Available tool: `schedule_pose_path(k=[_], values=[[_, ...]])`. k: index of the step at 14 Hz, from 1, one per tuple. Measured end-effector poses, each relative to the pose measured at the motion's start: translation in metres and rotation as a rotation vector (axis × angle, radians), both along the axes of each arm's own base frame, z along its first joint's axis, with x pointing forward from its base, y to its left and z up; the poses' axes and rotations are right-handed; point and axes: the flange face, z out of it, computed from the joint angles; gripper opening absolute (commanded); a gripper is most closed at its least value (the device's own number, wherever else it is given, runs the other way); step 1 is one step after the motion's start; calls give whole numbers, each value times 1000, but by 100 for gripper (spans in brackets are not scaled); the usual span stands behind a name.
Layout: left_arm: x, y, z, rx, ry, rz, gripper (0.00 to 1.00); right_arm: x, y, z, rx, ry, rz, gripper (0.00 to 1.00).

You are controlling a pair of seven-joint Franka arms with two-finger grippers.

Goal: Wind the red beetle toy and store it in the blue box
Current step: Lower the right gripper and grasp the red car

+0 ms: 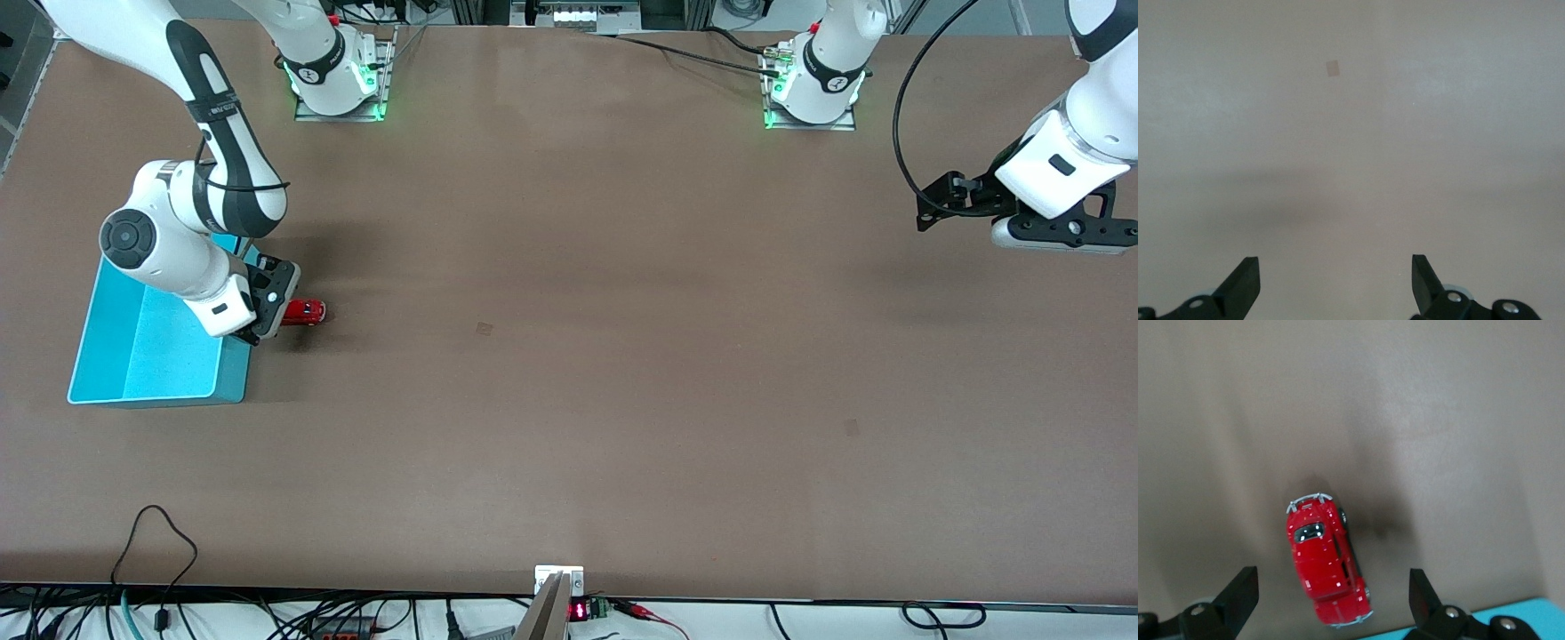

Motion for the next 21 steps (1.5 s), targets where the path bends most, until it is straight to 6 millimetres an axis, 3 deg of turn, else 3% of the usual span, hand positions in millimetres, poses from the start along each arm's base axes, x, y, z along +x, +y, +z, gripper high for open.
schedule_pose_path(k=[6, 11, 15, 16, 17, 18, 20, 21], values=[[0, -2, 1, 0, -2, -4, 100, -3, 8, -31, -2, -13, 132, 100], [-2, -21, 10, 1, -8, -36, 100, -6, 13, -50, -4, 7, 182, 100], [-2, -17, 9, 1, -5, -28, 100, -7, 12, -55, -5, 12, 187, 80], [-2, -16, 9, 1, -5, -27, 100, -7, 12, -55, -6, 10, 196, 64], [-2, -15, 9, 1, -4, -24, 100, -7, 13, -55, -9, 10, 210, 40], [-1, -13, 9, 1, -3, -21, 100, -7, 13, -55, -10, 9, 219, 28], [-1, -8, 9, 1, -1, -11, 100, -7, 12, -55, -10, 9, 220, 17], [-1, -5, 9, 1, 0, -6, 100, -6, 11, -54, -11, 8, 219, 17]])
